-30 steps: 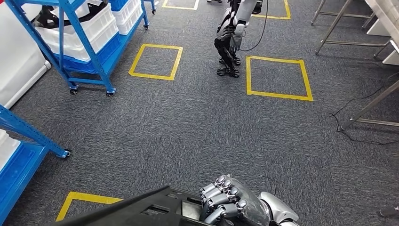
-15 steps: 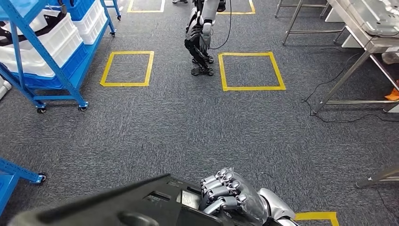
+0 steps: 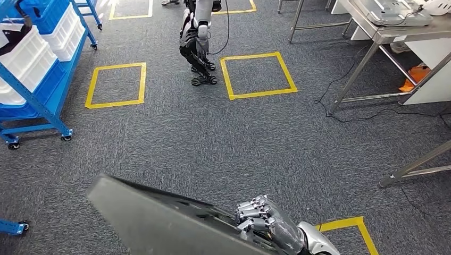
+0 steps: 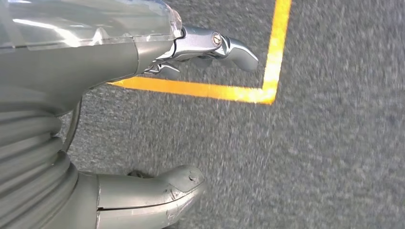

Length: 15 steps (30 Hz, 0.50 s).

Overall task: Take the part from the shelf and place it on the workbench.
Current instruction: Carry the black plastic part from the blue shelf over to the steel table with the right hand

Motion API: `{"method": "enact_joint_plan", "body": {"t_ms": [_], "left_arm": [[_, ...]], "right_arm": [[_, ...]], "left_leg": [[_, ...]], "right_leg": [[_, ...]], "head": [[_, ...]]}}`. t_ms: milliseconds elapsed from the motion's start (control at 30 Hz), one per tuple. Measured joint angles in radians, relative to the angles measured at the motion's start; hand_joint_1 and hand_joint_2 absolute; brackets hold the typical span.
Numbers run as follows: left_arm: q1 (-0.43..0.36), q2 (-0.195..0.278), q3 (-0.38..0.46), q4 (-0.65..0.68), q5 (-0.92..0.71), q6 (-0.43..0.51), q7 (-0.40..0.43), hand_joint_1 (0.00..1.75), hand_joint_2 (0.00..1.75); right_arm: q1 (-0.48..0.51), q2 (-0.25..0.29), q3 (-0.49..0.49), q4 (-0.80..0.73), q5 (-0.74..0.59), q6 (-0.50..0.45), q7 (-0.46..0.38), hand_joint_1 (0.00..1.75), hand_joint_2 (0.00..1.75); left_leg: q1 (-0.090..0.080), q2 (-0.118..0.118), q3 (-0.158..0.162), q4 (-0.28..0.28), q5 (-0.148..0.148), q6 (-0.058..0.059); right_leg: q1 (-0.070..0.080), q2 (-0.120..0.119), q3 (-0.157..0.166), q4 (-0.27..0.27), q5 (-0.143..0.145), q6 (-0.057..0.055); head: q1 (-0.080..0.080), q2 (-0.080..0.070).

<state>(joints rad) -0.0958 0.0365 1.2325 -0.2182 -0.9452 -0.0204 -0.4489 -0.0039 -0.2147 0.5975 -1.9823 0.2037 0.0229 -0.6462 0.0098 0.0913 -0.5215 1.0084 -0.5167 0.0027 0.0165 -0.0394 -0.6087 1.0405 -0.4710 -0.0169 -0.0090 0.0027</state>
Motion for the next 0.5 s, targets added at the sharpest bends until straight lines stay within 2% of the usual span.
{"method": "enact_joint_plan", "body": {"t_ms": [33,100,167,200,233,267,300,367,400,433,467,500], "left_arm": [[-0.007,-0.002,0.000,0.000,-0.004,0.001,0.005,0.00,1.75],[-0.016,-0.007,0.000,0.000,-0.011,0.001,0.010,0.00,1.75],[-0.015,-0.009,-0.001,0.000,-0.022,-0.008,0.011,0.00,1.75],[-0.012,-0.009,-0.003,0.000,-0.031,-0.017,0.011,0.00,1.75],[-0.008,-0.010,-0.007,0.000,-0.039,-0.028,0.010,0.00,1.75],[-0.003,-0.012,-0.012,0.000,-0.047,-0.039,0.009,0.00,1.75],[0.001,-0.014,-0.016,0.000,-0.052,-0.046,0.006,0.00,1.75],[0.008,-0.019,-0.021,0.000,-0.054,-0.053,0.002,0.00,1.75],[0.011,-0.022,-0.022,0.000,-0.055,-0.053,0.002,0.00,1.75],[0.014,-0.023,-0.023,0.000,-0.056,-0.052,0.004,0.00,1.75],[0.016,-0.025,-0.024,0.000,-0.058,-0.049,0.008,0.00,1.75],[0.018,-0.026,-0.024,0.000,-0.059,-0.046,0.013,0.00,1.75]], "right_arm": [[0.009,0.001,-0.012,0.004,-0.006,0.002,0.002,1.75,1.75],[0.021,0.004,-0.037,0.013,-0.023,0.011,0.002,1.75,1.75],[0.025,0.011,-0.054,0.023,-0.033,0.025,-0.002,1.75,1.75],[0.027,0.015,-0.059,0.028,-0.034,0.032,-0.003,1.75,1.75],[0.028,0.019,-0.062,0.033,-0.034,0.039,-0.005,1.75,1.75],[0.029,0.022,-0.064,0.036,-0.033,0.045,-0.005,1.75,1.75],[0.030,0.025,-0.065,0.039,-0.032,0.050,-0.006,1.75,1.75],[0.030,0.033,-0.068,0.040,-0.030,0.056,-0.005,1.75,1.75],[0.029,0.037,-0.068,0.040,-0.028,0.058,-0.005,1.75,1.75],[0.029,0.040,-0.068,0.039,-0.026,0.059,-0.006,1.75,1.75],[0.029,0.043,-0.068,0.037,-0.024,0.061,-0.006,1.75,1.75],[0.029,0.045,-0.068,0.033,-0.023,0.062,-0.006,1.75,1.75]], "left_leg": [[0.002,0.001,0.002,0.000,-0.004,-0.004],[0.005,-0.029,-0.011,0.039,-0.033,-0.012],[0.007,-0.072,-0.066,0.156,-0.093,-0.017],[0.007,-0.081,-0.102,0.225,-0.119,-0.019],[0.007,-0.084,-0.131,0.274,-0.130,-0.020],[0.007,-0.085,-0.144,0.290,-0.121,-0.020],[0.008,-0.087,-0.139,0.264,-0.092,-0.020],[0.009,-0.107,-0.087,0.134,-0.015,-0.017],[0.010,-0.122,-0.062,0.075,0.008,-0.015],[0.010,-0.135,-0.047,0.038,0.018,-0.012],[0.009,-0.141,-0.041,0.026,0.015,-0.009],[0.007,-0.137,-0.039,0.022,0.016,-0.003]], "right_leg": [[-0.003,0.008,0.002,-0.005,0.002,-0.005],[-0.009,0.024,0.010,-0.016,0.007,-0.018],[-0.010,0.042,0.014,-0.020,0.008,-0.028],[-0.009,0.052,0.014,-0.018,0.007,-0.031],[-0.009,0.064,0.014,-0.017,0.006,-0.032],[-0.009,0.076,0.015,-0.015,0.004,-0.032],[-0.009,0.088,0.016,-0.013,0.003,-0.031],[-0.010,0.111,0.018,-0.005,-0.002,-0.025],[-0.010,0.122,0.016,0.001,-0.006,-0.022],[-0.011,0.130,0.013,0.005,-0.007,-0.017],[-0.012,0.138,0.010,0.006,-0.007,-0.011],[-0.013,0.146,0.007,0.006,-0.006,-0.005]], "head": [[0.000,0.000],[0.000,0.000],[0.000,0.000],[0.000,0.000],[0.000,0.000],[0.000,0.000],[0.000,0.000],[0.000,0.000],[0.000,0.000],[0.000,0.000],[0.000,0.000],[0.000,0.000]]}}
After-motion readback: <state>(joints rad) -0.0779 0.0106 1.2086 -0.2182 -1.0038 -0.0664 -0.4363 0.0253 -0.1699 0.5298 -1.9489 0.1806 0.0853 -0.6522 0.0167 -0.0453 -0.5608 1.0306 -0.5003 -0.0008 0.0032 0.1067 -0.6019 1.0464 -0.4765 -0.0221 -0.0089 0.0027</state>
